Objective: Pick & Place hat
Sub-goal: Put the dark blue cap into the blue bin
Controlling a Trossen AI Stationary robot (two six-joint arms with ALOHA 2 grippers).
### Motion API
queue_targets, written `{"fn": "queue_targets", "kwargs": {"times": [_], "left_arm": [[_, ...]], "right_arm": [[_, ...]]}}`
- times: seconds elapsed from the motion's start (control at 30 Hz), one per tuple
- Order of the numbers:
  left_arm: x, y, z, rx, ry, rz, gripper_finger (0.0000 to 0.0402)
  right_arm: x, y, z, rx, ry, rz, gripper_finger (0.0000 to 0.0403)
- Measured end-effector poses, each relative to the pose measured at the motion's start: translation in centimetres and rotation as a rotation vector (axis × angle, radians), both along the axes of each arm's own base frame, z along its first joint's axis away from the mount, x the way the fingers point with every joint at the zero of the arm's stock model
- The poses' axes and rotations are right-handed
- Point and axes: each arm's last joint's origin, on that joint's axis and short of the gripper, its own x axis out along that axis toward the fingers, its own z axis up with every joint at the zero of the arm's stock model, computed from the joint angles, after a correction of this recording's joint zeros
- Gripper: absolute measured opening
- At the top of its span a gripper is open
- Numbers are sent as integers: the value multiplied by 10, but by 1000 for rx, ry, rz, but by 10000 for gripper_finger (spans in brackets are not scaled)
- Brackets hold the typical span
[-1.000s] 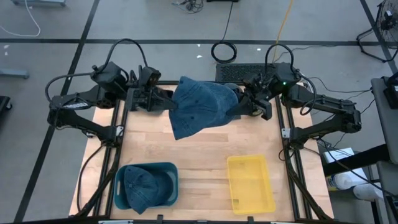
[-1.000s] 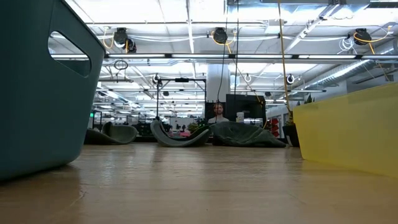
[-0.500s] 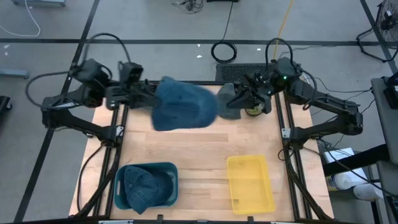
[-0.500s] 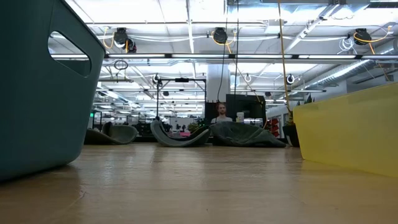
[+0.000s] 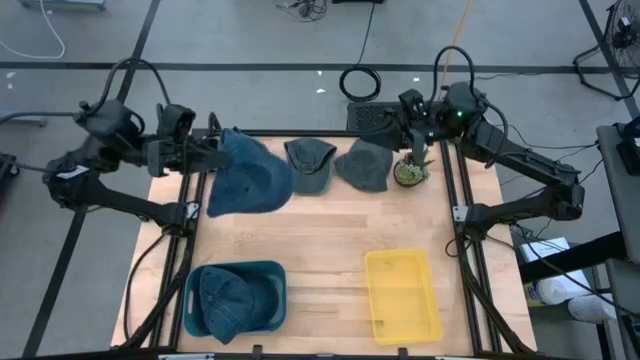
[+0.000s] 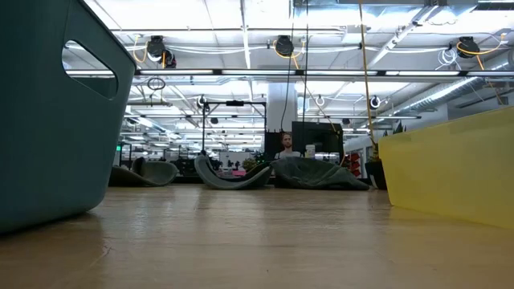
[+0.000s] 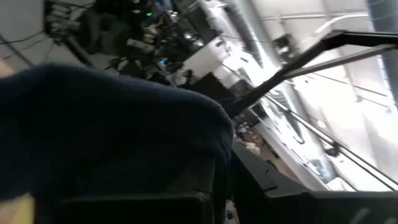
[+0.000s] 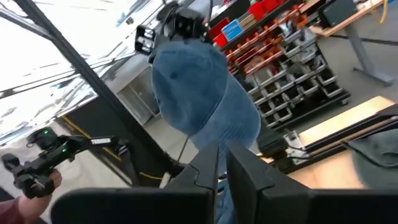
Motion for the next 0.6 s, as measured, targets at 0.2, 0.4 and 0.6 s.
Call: {"fn": "queue_targets", "kwargs": {"times": [0.2, 0.4, 0.6], "left_arm": [[-16, -3, -5, -11, 64, 46, 29], [-28, -4, -16, -35, 176, 137, 29], [-34, -6, -27, -63, 293, 169, 29]], "right_arm": [[-3, -8, 1, -14, -12, -58, 11], [-4, -12, 4, -91, -55, -170, 10], [-4, -15, 5, -180, -70, -294, 6]]}}
